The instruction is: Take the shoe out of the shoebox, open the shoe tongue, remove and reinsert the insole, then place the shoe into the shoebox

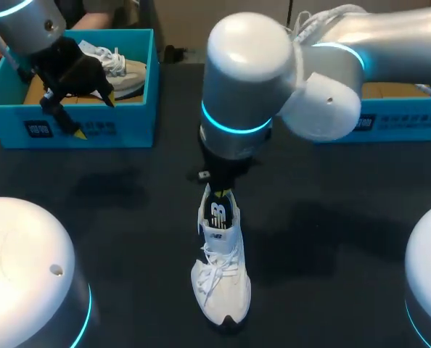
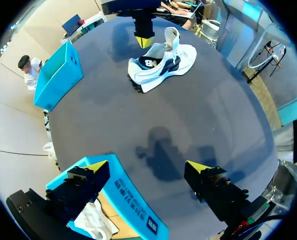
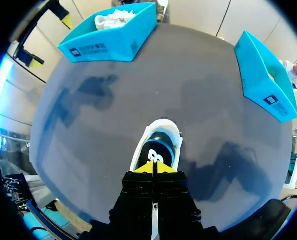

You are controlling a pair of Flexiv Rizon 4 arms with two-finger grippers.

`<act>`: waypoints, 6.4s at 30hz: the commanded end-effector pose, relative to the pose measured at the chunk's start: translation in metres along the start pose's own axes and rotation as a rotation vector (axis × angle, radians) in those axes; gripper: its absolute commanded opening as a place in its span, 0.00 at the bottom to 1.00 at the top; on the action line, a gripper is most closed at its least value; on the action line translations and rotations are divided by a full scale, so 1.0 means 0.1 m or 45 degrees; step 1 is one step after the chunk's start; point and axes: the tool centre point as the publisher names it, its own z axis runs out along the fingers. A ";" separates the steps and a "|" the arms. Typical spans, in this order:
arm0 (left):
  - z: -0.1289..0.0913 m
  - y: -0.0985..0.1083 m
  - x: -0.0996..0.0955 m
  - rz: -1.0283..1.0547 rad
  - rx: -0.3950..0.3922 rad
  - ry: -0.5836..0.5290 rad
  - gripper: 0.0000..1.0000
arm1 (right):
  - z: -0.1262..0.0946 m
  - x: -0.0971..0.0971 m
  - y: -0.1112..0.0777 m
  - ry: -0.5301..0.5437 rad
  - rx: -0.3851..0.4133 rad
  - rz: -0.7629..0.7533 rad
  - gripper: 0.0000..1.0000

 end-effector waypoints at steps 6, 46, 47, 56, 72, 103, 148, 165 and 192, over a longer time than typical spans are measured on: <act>-0.01 0.00 0.01 0.001 -0.003 -0.001 1.00 | 0.24 0.08 -0.04 -0.103 0.042 -0.004 0.00; -0.01 0.00 0.01 0.001 -0.003 -0.001 1.00 | 0.60 -0.09 -0.22 -0.384 0.091 0.235 0.00; -0.01 0.00 0.01 0.001 -0.003 -0.001 1.00 | 0.59 -0.09 -0.22 -0.401 0.094 0.237 0.00; -0.01 0.00 0.01 0.001 -0.003 -0.001 1.00 | 0.66 -0.20 -0.22 -0.466 0.168 0.264 0.00; -0.01 0.00 0.01 0.001 -0.003 -0.001 1.00 | 0.98 -0.28 -0.25 -0.405 0.230 0.324 0.00; -0.01 0.00 0.01 0.001 -0.003 -0.001 1.00 | 1.00 -0.19 -0.24 -0.292 0.255 0.393 0.00; -0.01 0.00 0.01 0.001 -0.003 -0.001 1.00 | 0.67 0.11 -0.35 -0.107 0.397 0.387 1.00; -0.01 0.00 0.01 0.001 -0.003 -0.001 1.00 | 0.47 0.12 -0.50 -0.152 0.375 0.408 1.00; -0.01 0.00 0.01 0.001 -0.003 -0.001 1.00 | 0.20 0.26 -0.84 -0.192 0.330 0.467 1.00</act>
